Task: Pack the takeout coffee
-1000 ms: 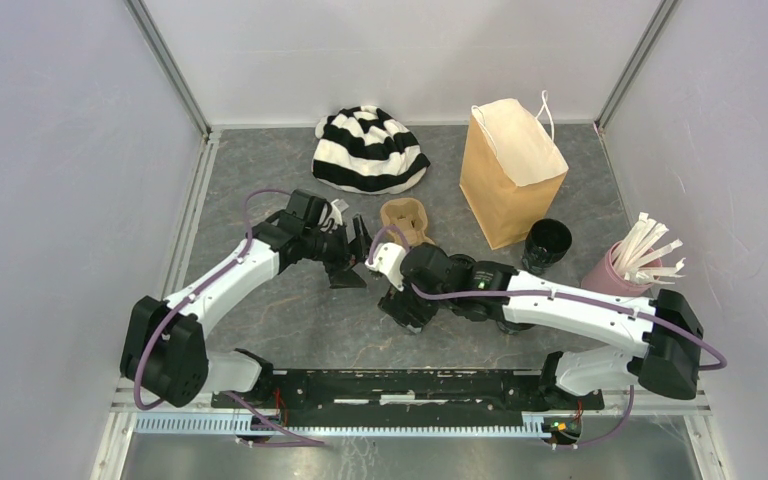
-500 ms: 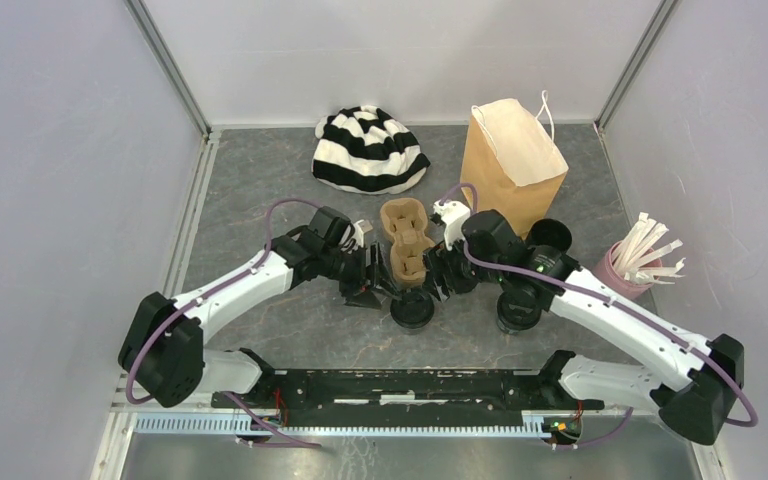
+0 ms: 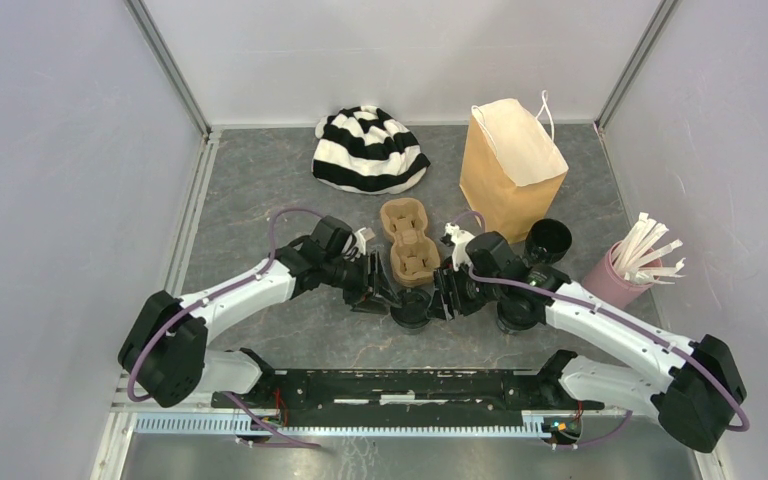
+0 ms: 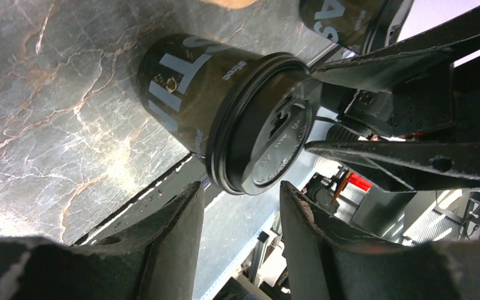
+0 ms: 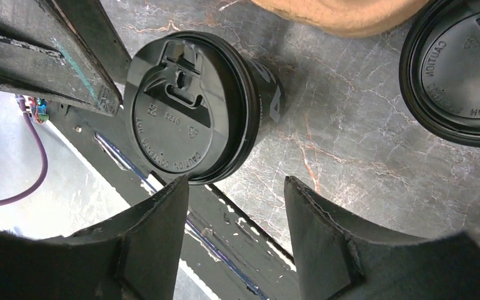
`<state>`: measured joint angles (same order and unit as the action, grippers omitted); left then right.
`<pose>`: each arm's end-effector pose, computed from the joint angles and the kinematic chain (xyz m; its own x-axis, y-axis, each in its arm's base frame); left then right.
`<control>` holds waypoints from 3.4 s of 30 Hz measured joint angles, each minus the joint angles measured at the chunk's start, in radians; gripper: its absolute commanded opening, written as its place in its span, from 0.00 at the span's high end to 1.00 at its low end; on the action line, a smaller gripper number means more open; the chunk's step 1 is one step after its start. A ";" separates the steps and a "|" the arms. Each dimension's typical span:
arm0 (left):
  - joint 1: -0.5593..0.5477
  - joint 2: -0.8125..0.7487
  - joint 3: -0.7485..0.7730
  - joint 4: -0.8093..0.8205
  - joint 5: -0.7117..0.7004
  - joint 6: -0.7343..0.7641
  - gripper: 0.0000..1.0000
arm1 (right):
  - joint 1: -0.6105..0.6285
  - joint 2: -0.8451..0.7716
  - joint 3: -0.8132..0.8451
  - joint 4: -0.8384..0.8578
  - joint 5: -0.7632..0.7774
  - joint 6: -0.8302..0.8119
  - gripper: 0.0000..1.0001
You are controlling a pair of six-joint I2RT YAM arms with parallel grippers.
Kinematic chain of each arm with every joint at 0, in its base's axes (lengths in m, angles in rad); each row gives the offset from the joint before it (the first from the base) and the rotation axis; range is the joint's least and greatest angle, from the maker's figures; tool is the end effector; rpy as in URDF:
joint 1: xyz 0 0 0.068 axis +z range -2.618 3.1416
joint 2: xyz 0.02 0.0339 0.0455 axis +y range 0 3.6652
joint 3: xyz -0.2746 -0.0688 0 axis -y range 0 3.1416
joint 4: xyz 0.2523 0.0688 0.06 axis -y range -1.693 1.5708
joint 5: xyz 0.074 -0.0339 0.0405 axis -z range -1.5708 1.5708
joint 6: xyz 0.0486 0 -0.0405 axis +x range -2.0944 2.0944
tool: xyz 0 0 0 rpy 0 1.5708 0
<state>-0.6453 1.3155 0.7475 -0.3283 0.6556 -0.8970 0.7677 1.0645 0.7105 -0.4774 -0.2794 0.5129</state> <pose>0.1946 -0.1836 0.2062 -0.9996 -0.0229 -0.0176 -0.0004 0.6194 -0.7851 0.1530 0.1663 0.2333 -0.8564 -0.1711 -0.4871 -0.4373 0.7420 0.5082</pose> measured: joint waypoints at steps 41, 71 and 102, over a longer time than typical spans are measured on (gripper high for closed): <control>-0.032 -0.011 -0.069 0.052 -0.068 -0.028 0.68 | -0.043 -0.017 -0.084 0.191 -0.109 0.047 0.36; -0.033 -0.023 0.143 -0.140 -0.168 0.021 0.29 | -0.074 0.138 -0.033 0.204 -0.179 -0.122 0.37; -0.037 0.169 0.261 -0.141 -0.205 0.155 0.20 | -0.076 -0.003 -0.162 0.305 -0.180 0.166 0.37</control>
<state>-0.6823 1.4849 1.0084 -0.4690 0.4507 -0.7422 0.6922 1.0611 0.5484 -0.1726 -0.4595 0.6785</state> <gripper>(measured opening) 0.703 0.580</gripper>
